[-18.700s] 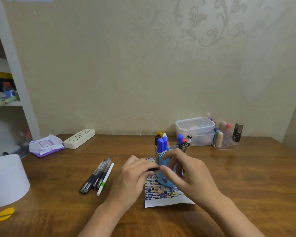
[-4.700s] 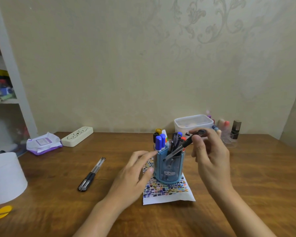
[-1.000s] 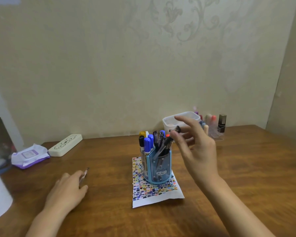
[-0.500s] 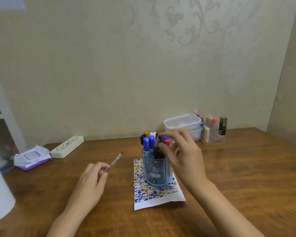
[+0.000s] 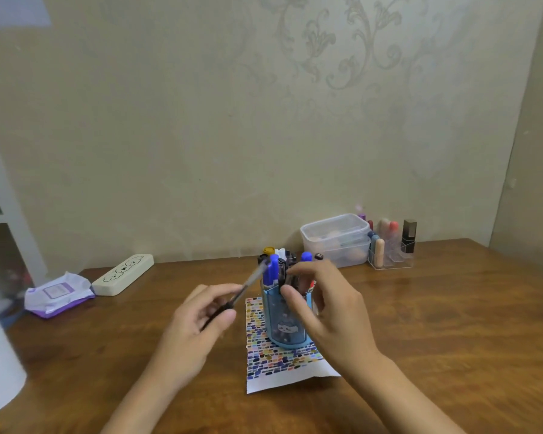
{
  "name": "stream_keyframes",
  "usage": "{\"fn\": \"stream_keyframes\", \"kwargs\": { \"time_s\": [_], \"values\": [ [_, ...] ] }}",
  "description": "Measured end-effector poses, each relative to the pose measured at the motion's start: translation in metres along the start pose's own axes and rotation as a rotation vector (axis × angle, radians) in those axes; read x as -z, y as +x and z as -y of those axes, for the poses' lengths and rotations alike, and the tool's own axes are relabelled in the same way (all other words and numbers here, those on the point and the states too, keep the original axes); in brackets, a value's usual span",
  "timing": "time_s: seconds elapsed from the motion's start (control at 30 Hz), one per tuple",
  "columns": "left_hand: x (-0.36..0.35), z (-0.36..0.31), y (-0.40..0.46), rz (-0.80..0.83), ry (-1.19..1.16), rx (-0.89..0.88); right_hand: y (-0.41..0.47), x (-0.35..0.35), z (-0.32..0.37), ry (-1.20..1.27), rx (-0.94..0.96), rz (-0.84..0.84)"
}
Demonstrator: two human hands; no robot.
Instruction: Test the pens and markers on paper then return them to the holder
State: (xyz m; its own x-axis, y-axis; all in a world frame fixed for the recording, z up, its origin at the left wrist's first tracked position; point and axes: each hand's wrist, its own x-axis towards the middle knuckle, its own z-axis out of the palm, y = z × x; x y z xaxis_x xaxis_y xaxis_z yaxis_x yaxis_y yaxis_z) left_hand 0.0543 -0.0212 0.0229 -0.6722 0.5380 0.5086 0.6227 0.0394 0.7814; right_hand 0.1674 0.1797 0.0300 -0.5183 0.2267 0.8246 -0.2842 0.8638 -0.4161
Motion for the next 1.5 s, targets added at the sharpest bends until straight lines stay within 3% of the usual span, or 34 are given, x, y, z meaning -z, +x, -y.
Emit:
{"fn": "stream_keyframes", "kwargs": {
  "time_s": [0.13, 0.5, 0.6, 0.7, 0.8, 0.87, 1.03, 1.17, 1.33, 1.5],
  "values": [
    [-0.019, -0.016, 0.004, 0.120, -0.057, -0.052, -0.002, -0.006, 0.007, 0.263, -0.082, 0.116],
    [-0.015, -0.019, 0.014, 0.135, -0.009, -0.023, 0.014, 0.017, 0.000, 0.462, -0.218, -0.056],
    [0.003, -0.024, 0.017, 0.037, 0.093, -0.085, 0.016, 0.027, -0.006, 0.134, -0.045, -0.155],
    [0.013, -0.035, 0.017, 0.044, 0.165, -0.119, 0.013, 0.023, -0.004, -0.232, 0.201, -0.087],
    [0.005, -0.049, 0.016, 0.112, 0.241, -0.176, 0.006, 0.004, 0.004, -0.173, 0.283, 0.102],
    [-0.002, -0.050, 0.016, 0.120, 0.241, -0.204, 0.002, -0.001, 0.006, -0.107, 0.262, 0.138],
    [-0.013, -0.038, 0.019, 0.098, -0.060, -0.122, 0.006, 0.007, -0.002, -0.059, 0.183, 0.039],
    [-0.025, -0.001, 0.027, -0.110, 0.069, -0.056, 0.013, 0.016, -0.009, 0.216, -0.021, -0.147],
    [-0.040, 0.024, 0.024, 0.087, 0.183, 0.031, 0.019, 0.025, -0.011, 0.310, -0.029, -0.258],
    [-0.047, 0.026, 0.018, 0.139, 0.260, 0.043, 0.019, 0.022, -0.010, 0.304, -0.022, -0.271]
  ]
}}
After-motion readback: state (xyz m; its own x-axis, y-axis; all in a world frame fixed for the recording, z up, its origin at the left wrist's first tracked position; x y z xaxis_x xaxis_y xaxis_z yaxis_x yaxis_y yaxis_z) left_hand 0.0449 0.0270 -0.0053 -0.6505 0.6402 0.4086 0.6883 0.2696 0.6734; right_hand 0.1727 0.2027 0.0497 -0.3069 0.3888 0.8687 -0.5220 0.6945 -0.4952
